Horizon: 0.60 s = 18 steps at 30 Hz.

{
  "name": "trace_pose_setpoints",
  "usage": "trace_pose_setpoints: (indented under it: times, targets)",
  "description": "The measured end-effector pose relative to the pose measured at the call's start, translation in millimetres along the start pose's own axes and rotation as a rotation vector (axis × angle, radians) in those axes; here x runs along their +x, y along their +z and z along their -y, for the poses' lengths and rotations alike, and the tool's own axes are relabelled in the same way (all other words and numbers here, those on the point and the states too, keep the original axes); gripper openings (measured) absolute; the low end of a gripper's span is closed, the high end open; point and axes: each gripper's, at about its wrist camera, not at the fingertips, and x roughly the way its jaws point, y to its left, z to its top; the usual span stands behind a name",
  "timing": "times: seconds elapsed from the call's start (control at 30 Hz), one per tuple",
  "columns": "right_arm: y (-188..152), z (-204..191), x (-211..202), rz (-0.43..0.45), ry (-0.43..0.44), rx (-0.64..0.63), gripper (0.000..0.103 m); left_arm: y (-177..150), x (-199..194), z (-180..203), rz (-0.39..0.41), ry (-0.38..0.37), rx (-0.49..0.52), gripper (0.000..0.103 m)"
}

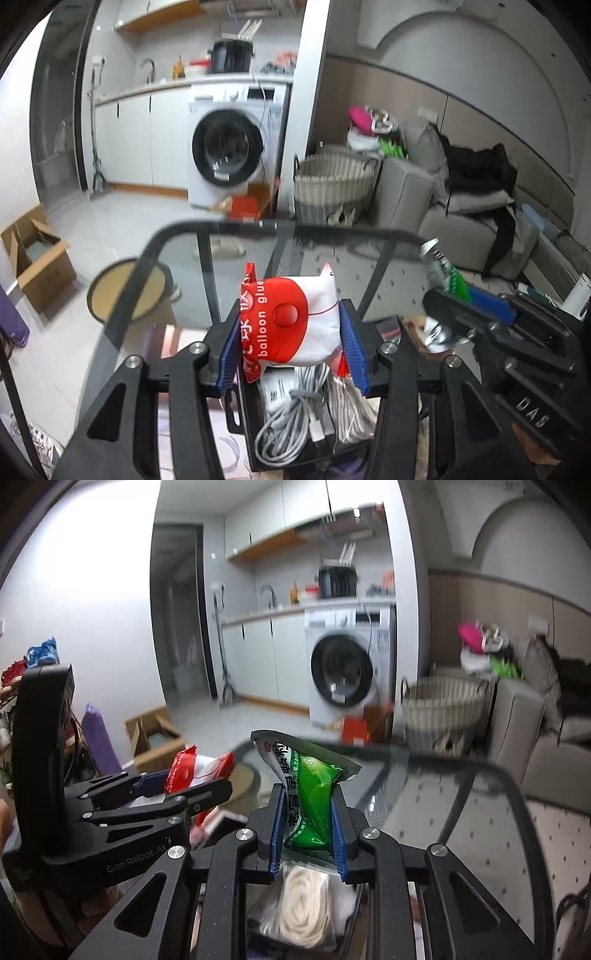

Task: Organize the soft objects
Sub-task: 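Lower the red packet into the box with the left gripper while the right drops the green packet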

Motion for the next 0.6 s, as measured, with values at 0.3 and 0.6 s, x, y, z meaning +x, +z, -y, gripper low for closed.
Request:
trace_pose_setpoints:
  times: [0.3,0.6]
  targets:
    - [-30.4,10.6,51.6,-0.243,0.057,0.051,0.022,-16.9,38.4,10.0,-0.184,-0.005,0.024,0.048]
    - [-49.6,9.9,65.0,-0.328,0.061,0.044,0.023,-18.3,42.6,9.1,-0.21,-0.014,0.013,0.048]
